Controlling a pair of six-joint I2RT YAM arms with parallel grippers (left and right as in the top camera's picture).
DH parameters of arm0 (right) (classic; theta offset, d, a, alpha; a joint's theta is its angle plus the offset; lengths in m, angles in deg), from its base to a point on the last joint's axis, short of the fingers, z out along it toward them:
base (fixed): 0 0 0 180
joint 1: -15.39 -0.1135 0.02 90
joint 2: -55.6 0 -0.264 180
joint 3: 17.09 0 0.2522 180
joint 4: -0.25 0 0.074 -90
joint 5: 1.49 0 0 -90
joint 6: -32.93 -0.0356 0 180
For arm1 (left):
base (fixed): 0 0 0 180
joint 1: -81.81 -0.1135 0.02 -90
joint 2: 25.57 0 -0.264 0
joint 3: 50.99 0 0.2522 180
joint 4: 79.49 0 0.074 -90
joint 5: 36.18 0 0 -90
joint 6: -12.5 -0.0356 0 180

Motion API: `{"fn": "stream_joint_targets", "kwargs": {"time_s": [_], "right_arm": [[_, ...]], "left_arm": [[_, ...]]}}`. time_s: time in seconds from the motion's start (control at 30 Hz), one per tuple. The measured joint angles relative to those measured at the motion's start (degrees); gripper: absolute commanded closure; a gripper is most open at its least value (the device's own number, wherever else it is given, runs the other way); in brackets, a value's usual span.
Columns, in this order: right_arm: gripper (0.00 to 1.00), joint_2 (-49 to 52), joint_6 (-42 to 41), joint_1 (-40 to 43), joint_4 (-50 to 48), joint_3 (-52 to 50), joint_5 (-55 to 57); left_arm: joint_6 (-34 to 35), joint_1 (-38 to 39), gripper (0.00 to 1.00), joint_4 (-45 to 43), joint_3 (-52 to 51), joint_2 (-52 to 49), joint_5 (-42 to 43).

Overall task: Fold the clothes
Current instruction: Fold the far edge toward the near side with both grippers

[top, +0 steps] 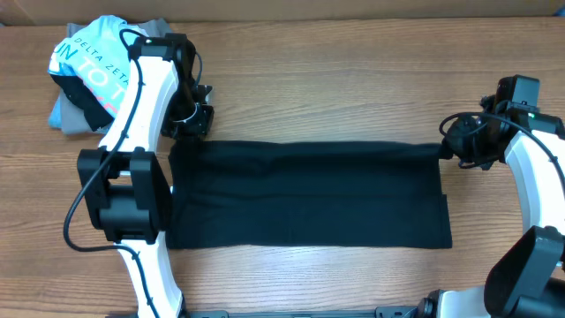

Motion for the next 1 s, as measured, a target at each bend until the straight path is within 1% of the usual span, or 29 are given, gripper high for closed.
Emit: {"fn": "stream_joint_targets", "kwargs": {"time_s": [0.13, 0.23, 0.43, 0.67, 0.7, 0.73, 0.77, 0.83, 0.87, 0.9, 0.93, 1.0], "right_arm": [[0.96, 0.0, -0.4, 0.0, 4.9, 0.0, 0.2], [0.96, 0.0, -0.5, 0.0, 6.7, -0.1, 0.5], [0.96, 0.0, -1.7, 0.1, 9.0, -3.7, 5.2], [0.96, 0.0, -2.4, 0.2, 9.8, -6.8, 7.4], [0.93, 0.0, -2.5, 0.2, 10.1, -7.2, 7.5], [0.87, 0.0, -2.5, 0.2, 10.4, -7.6, 7.6], [0.76, 0.0, -2.5, 0.2, 10.8, -8.0, 7.7], [0.66, 0.0, -2.8, 0.2, 11.3, -8.9, 8.0], [0.56, 0.0, -2.8, 0.2, 11.5, -9.3, 8.1], [0.51, 0.0, -2.8, 0.2, 11.8, -9.7, 8.2], [0.51, 0.0, -2.9, 0.2, 12.1, -9.9, 8.5], [0.49, 0.0, -2.7, 0.3, 12.8, -10.2, 9.0]], "left_arm": [[0.1, 0.0, 0.96, 4.4, -0.5, 1.7, 0.0], [0.2, 0.0, 0.96, 5.3, -2.3, 2.3, 0.2], [0.2, 1.0, 0.96, 5.1, -10.0, 2.4, 0.6], [1.3, 2.9, 0.96, 3.8, -20.5, 3.3, 0.9], [1.5, 3.0, 0.96, 3.7, -21.5, 3.6, 0.9], [1.7, 3.0, 0.96, 3.6, -22.4, 3.9, 0.9], [2.0, 3.0, 0.96, 3.4, -23.5, 4.3, 0.9], [2.8, 3.0, 0.95, 3.0, -25.1, 5.2, 0.7], [3.0, 3.0, 0.91, 2.9, -25.6, 5.6, 0.6], [3.1, 3.0, 0.83, 2.9, -25.8, 6.0, 0.6], [3.4, 3.0, 0.78, 2.9, -25.8, 6.3, 0.6], [3.9, 3.0, 0.72, 2.9, -25.9, 7.1, 0.4]]}}
